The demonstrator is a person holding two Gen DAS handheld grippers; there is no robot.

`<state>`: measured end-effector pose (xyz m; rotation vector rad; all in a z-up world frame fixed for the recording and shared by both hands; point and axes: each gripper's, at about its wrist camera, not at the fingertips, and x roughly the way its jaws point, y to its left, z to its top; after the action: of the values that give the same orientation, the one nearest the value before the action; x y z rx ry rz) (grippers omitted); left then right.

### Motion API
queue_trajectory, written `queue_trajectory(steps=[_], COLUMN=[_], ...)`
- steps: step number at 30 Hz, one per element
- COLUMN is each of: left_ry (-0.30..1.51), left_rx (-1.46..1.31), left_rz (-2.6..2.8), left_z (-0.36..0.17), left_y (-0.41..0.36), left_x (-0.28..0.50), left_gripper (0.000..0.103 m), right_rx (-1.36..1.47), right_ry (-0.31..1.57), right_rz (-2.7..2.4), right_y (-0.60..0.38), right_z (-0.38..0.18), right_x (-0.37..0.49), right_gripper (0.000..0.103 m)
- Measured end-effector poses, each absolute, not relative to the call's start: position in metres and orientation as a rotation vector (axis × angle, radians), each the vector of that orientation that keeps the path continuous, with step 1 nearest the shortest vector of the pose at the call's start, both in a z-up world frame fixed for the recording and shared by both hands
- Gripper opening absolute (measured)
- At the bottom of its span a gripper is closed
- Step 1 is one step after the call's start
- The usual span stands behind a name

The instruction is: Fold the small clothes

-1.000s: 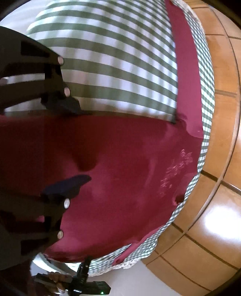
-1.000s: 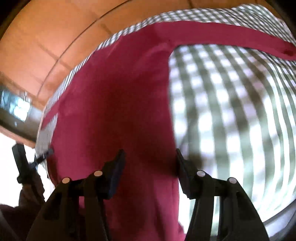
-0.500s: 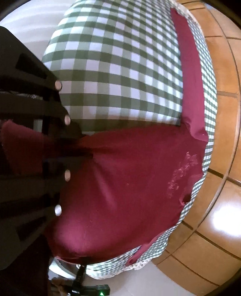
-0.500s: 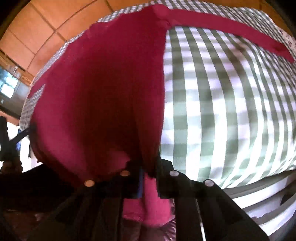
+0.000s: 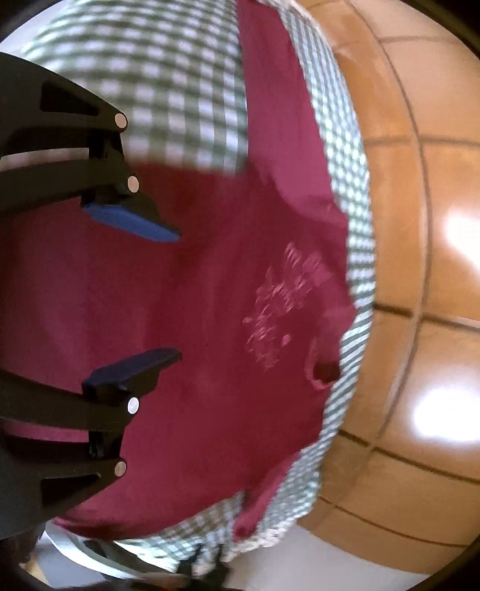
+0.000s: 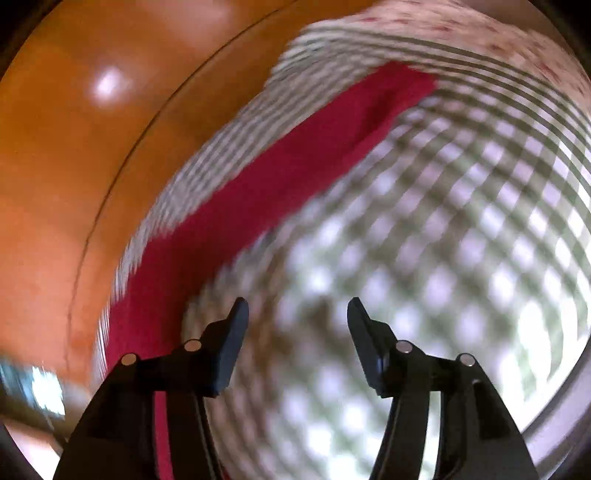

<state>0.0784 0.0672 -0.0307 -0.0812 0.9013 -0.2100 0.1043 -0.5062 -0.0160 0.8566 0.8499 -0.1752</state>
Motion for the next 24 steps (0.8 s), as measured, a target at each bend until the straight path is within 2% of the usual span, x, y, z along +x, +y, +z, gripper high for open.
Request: queue_trajectory(steps=[4, 5, 10, 11, 12, 15, 20, 22, 24], left_ry=[0.963, 0.956, 0.944, 0.942, 0.939, 0.937, 0.939, 0.941, 0.948], left_rx=[-0.088, -0.094, -0.061, -0.062, -0.065, -0.053, -0.065, -0.082, -0.099], left_rz=[-0.192, -0.189, -0.194, -0.193, -0.196, -0.203, -0.217, -0.223, -0.214], left_z=[-0.055, -0.058, -0.065, -0.067, -0.068, -0.07, -0.069, -0.066, -0.062], left_y=[0.058, 0.059, 0.053, 0.052, 0.05, 0.046, 0.047, 0.049, 0.053], left_x=[0.091, 0.091, 0.094, 0.095, 0.096, 0.097, 0.098, 0.097, 0.097], left_gripper=[0.059, 0.064, 0.084, 0.089, 0.094, 0.099, 0.099, 0.096, 0.085], right_rx=[1.016, 1.032, 1.008, 0.978, 0.945, 0.844, 0.635, 0.57, 0.492], right_ry=[0.793, 0.785, 0.78, 0.794, 0.814, 0.813, 0.75, 0.732, 0.726], right_rz=[-0.312, -0.337, -0.413, -0.425, -0.432, -0.411, -0.215, -0.11, -0.005], right_y=[-0.564, -0.573, -0.609, -0.614, -0.613, -0.613, -0.546, -0.505, -0.454], right_z=[-0.036, -0.039, -0.041, -0.04, -0.037, -0.02, 0.035, 0.056, 0.072], right_x=[0.135, 0.143, 0.179, 0.186, 0.192, 0.203, 0.205, 0.212, 0.218], right_gripper=[0.047, 0.043, 0.04, 0.026, 0.006, 0.006, 0.006, 0.006, 0.006])
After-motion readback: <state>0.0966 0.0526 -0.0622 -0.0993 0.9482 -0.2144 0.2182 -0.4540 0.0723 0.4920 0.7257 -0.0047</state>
